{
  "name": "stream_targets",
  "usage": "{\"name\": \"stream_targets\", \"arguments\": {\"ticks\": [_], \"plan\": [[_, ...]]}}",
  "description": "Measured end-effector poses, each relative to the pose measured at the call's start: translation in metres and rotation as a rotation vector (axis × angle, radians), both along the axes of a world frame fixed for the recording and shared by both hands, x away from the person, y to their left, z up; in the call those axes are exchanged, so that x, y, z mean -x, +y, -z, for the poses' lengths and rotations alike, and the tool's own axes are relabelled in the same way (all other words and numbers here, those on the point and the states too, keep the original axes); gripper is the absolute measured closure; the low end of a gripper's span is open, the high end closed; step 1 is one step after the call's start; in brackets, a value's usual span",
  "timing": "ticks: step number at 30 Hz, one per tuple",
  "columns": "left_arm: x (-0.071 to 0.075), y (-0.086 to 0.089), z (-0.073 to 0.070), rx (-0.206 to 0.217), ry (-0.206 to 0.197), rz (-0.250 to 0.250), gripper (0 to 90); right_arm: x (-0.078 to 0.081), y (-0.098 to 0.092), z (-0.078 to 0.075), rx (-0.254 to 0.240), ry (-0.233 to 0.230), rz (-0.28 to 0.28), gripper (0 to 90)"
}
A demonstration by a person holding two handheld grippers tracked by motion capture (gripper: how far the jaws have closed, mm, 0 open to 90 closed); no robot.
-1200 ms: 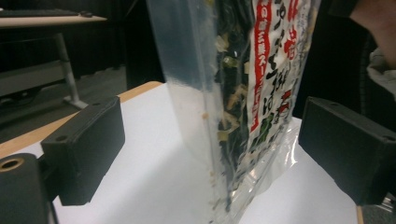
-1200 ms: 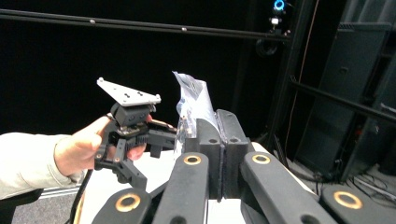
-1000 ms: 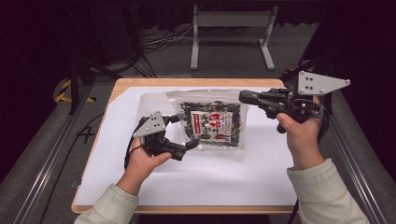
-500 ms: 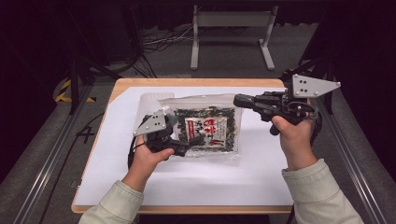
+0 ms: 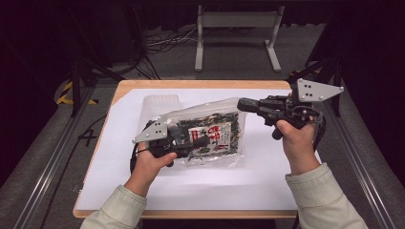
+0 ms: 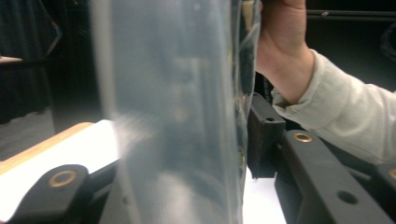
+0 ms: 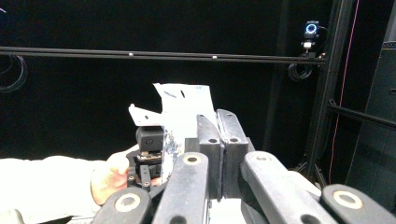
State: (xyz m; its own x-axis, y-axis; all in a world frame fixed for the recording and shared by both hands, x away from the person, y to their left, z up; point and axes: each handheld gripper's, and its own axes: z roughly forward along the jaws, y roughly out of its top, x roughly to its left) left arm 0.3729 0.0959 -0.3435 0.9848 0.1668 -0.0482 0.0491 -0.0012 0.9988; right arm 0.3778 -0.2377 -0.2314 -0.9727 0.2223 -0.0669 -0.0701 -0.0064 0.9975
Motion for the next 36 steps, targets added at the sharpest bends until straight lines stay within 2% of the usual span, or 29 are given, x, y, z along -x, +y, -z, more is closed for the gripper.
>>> {"name": "stream_targets", "arguments": {"ticks": [10, 19, 22, 24, 27, 28, 31, 36], "plan": [[0.003, 0.001, -0.002, -0.024, 0.016, 0.020, 70.9, 0.002, 0.000, 0.000, 0.023, -0.021, 0.014, 90.0], [0.003, 0.002, -0.002, -0.023, 0.030, 0.031, 71.7, 0.003, 0.000, 0.000, 0.024, -0.027, 0.005, 87.3], [0.003, 0.003, -0.003, -0.032, 0.028, 0.020, 71.8, 0.003, -0.001, 0.000, 0.029, -0.036, 0.018, 82.0], [0.001, 0.005, -0.003, -0.035, 0.032, 0.010, 71.8, 0.004, -0.002, -0.001, 0.012, -0.030, 0.016, 76.9], [-0.001, 0.008, -0.003, -0.035, 0.038, -0.005, 71.8, 0.006, -0.005, -0.002, -0.007, -0.014, 0.034, 60.6], [-0.002, 0.009, -0.004, -0.035, 0.040, -0.007, 71.8, 0.006, -0.007, -0.002, -0.014, -0.005, 0.038, 57.7], [-0.003, 0.010, -0.005, -0.027, 0.046, -0.011, 71.8, 0.010, -0.013, -0.001, -0.003, -0.007, 0.099, 53.0], [-0.003, 0.013, -0.011, -0.023, 0.027, -0.030, 71.7, 0.016, -0.026, 0.004, 0.038, 0.010, 0.203, 46.9]]}}
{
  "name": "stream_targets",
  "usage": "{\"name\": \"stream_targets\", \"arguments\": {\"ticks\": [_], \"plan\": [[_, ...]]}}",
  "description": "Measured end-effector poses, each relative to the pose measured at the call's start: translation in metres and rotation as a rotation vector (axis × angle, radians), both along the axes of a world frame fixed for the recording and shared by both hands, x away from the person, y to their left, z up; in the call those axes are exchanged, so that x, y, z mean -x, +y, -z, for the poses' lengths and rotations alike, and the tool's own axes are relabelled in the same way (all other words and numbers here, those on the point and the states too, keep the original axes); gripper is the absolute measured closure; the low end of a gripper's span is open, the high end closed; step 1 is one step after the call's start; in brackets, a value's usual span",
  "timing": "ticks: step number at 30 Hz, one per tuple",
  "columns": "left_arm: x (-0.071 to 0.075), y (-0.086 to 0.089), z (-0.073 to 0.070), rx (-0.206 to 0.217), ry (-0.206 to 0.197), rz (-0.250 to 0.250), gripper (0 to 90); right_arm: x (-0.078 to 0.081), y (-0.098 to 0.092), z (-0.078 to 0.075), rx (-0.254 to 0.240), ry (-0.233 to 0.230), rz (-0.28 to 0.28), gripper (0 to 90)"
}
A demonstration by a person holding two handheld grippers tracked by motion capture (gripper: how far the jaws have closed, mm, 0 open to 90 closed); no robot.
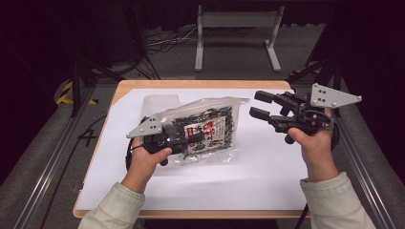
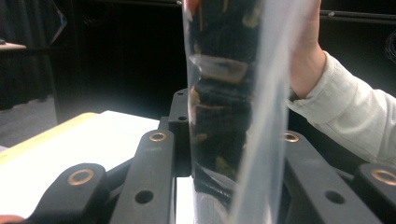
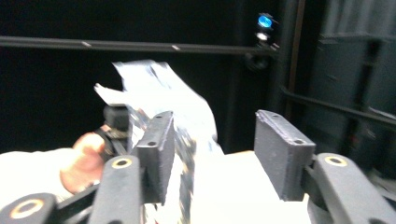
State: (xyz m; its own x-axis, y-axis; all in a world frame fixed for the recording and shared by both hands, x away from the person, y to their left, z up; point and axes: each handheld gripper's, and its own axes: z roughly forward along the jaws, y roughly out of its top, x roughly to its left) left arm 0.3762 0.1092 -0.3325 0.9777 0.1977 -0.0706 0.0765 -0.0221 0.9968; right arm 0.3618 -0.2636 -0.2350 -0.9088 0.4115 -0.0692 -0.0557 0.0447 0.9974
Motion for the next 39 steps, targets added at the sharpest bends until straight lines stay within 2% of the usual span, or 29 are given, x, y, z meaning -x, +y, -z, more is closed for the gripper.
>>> {"name": "stream_targets", "arguments": {"ticks": [14, 20, 22, 23, 26, 31, 34, 39], "plan": [[0.005, 0.018, -0.011, 0.016, -0.013, -0.060, 71.7, 0.013, -0.041, 0.025, 0.084, 0.044, 0.199, 40.3], [0.006, 0.023, -0.012, -0.004, -0.017, -0.087, 71.7, 0.015, -0.054, 0.043, 0.121, 0.082, 0.311, 34.8], [0.006, 0.024, -0.014, -0.007, -0.021, -0.093, 71.7, 0.014, -0.058, 0.050, 0.121, 0.074, 0.340, 35.0], [0.007, 0.025, -0.015, -0.009, -0.024, -0.096, 71.7, 0.013, -0.060, 0.052, 0.112, 0.079, 0.349, 34.6], [0.009, 0.030, -0.019, -0.012, -0.034, -0.115, 71.7, 0.011, -0.065, 0.057, 0.127, 0.093, 0.368, 34.1], [0.010, 0.043, -0.027, 0.011, -0.058, -0.150, 71.7, 0.011, -0.076, 0.063, 0.131, 0.121, 0.396, 35.8], [0.010, 0.049, -0.032, 0.018, -0.083, -0.185, 71.7, 0.010, -0.079, 0.066, 0.120, 0.131, 0.393, 35.8], [0.008, 0.055, -0.035, 0.021, -0.099, -0.221, 71.7, 0.010, -0.082, 0.070, 0.123, 0.138, 0.409, 35.1]]}}
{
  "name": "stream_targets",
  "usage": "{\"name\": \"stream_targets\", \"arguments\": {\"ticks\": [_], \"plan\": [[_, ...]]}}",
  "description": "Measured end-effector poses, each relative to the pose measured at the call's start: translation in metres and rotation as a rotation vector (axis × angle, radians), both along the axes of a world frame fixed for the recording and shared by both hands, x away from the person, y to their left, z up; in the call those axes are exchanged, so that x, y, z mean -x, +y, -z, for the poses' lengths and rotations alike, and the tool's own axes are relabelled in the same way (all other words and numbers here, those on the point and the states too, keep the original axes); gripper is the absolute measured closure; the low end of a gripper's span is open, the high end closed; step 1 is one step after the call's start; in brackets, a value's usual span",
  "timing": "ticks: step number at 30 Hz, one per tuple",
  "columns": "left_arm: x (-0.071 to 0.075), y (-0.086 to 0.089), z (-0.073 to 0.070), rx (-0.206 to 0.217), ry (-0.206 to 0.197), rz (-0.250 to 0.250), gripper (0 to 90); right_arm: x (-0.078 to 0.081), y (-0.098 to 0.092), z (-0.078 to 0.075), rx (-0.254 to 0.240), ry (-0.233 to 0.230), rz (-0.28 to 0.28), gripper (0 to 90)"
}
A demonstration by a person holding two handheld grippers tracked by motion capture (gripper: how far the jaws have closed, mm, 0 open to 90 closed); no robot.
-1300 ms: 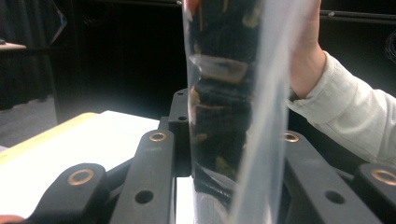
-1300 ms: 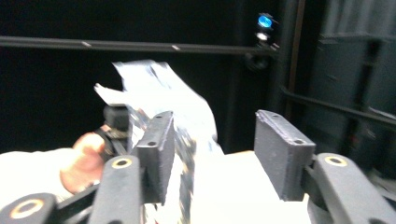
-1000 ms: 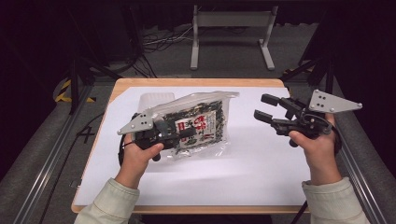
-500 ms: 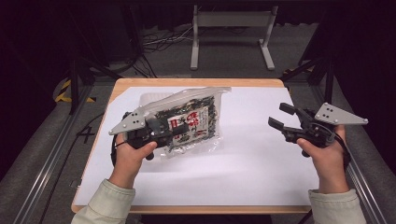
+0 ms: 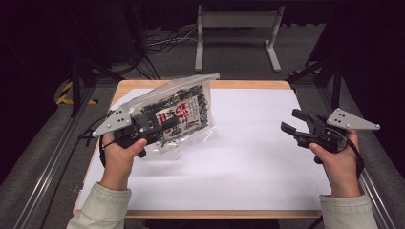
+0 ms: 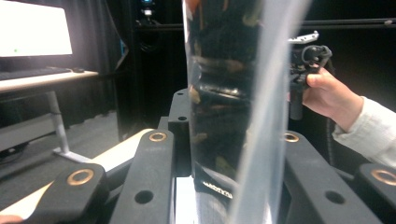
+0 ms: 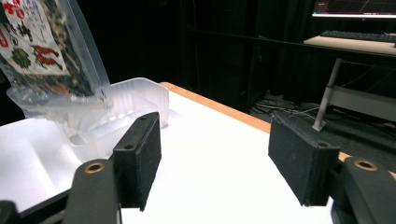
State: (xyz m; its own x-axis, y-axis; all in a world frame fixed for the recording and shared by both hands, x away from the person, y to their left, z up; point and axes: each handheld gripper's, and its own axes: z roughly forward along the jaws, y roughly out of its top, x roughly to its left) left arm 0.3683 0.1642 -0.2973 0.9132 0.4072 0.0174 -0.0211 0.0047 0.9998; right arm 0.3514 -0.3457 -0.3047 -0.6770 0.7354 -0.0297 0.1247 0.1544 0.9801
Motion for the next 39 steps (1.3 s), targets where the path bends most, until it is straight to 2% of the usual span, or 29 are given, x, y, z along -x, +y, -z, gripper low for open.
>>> {"name": "stream_targets", "arguments": {"ticks": [3, 6, 8, 9, 15, 19, 21, 27, 32, 36, 37, 39], "plan": [[-0.004, 0.004, 0.000, -0.002, -0.003, -0.041, 71.6, 0.001, -0.003, 0.003, -0.008, 0.005, 0.010, 35.1], [-0.007, 0.006, 0.000, -0.002, 0.000, -0.060, 71.6, 0.002, -0.004, 0.005, -0.006, 0.011, 0.018, 35.1], [-0.010, 0.009, 0.001, -0.001, -0.001, -0.091, 71.6, 0.003, -0.006, 0.006, -0.005, 0.012, 0.022, 35.2], [-0.012, 0.012, 0.002, -0.004, -0.007, -0.122, 71.6, 0.004, -0.008, 0.008, -0.012, 0.014, 0.031, 35.1], [-0.021, 0.020, 0.005, 0.009, 0.006, -0.166, 71.7, 0.006, -0.011, 0.012, -0.009, 0.024, 0.046, 35.2], [-0.029, 0.023, 0.009, -0.010, 0.005, -0.215, 71.6, 0.008, -0.013, 0.014, -0.018, 0.017, 0.055, 34.7], [-0.034, 0.022, 0.013, -0.028, -0.002, -0.267, 71.6, 0.010, -0.015, 0.016, -0.026, 0.016, 0.060, 34.8], [-0.044, 0.021, 0.019, -0.031, -0.006, -0.289, 71.6, 0.014, -0.020, 0.017, -0.041, 0.012, 0.079, 34.8], [-0.050, 0.021, 0.022, -0.054, -0.018, -0.331, 71.6, 0.017, -0.024, 0.018, -0.043, 0.009, 0.092, 34.9], [-0.054, 0.019, 0.026, -0.097, -0.033, -0.374, 71.6, 0.020, -0.026, 0.019, -0.056, 0.011, 0.099, 34.4], [-0.056, 0.019, 0.027, -0.098, -0.032, -0.376, 71.6, 0.020, -0.027, 0.019, -0.063, 0.011, 0.100, 34.4], [-0.060, 0.021, 0.032, -0.075, -0.010, -0.356, 71.6, 0.021, -0.027, 0.020, -0.075, 0.008, 0.100, 34.4]]}}
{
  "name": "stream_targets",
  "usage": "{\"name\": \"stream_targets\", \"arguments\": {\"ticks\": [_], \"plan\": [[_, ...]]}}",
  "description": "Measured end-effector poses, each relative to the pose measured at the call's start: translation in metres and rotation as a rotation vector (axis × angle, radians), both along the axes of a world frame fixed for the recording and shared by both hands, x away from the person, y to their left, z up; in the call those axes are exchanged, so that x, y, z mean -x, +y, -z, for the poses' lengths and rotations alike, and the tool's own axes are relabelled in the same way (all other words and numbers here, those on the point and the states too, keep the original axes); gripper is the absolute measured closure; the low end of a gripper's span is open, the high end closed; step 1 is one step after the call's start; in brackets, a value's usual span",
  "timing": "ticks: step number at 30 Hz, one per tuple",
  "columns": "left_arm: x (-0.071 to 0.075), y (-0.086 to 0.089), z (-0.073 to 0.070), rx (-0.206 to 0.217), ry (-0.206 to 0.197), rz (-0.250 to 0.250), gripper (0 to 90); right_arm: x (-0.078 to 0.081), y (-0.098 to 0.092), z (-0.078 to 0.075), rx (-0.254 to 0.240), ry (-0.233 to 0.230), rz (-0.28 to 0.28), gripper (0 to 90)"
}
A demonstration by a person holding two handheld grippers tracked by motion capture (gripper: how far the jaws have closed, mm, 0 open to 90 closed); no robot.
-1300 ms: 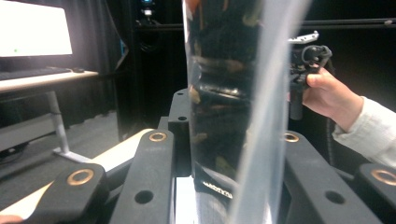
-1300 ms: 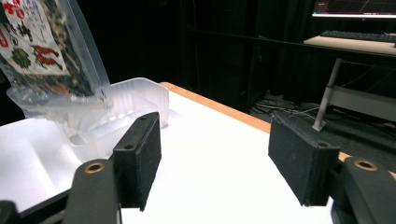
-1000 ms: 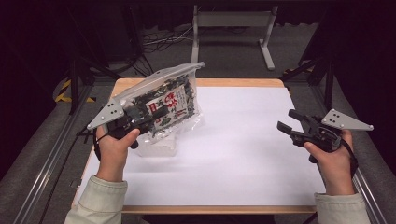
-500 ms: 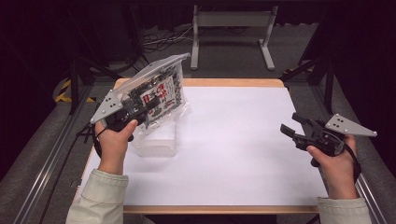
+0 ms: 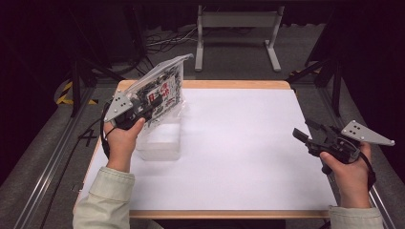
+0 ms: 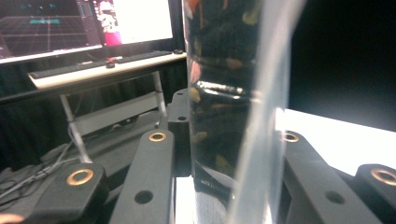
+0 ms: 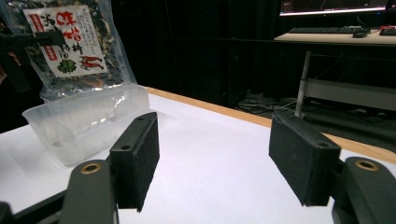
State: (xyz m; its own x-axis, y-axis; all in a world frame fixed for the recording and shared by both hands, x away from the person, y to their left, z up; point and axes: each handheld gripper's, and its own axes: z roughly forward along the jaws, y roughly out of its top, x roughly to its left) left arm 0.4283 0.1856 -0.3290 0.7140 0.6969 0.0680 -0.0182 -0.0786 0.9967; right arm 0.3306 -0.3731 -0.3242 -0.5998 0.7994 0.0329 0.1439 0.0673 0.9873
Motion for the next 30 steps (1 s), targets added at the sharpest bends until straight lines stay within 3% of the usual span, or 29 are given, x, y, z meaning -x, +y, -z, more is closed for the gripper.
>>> {"name": "stream_targets", "arguments": {"ticks": [2, 8, 12, 30], "plan": [[-0.003, 0.003, 0.004, 0.024, 0.011, 0.013, 71.6, 0.000, 0.000, 0.000, -0.002, -0.001, 0.001, 34.4], [-0.007, 0.008, 0.008, 0.043, 0.046, 0.016, 71.6, -0.002, 0.001, 0.002, -0.003, 0.002, -0.002, 34.4], [-0.008, 0.008, 0.011, 0.023, 0.051, 0.008, 71.6, -0.003, 0.003, 0.002, -0.023, 0.003, -0.016, 34.4], [-0.015, 0.014, 0.025, 0.000, 0.125, 0.006, 71.6, -0.004, 0.005, 0.004, -0.008, -0.007, -0.015, 32.9]]}}
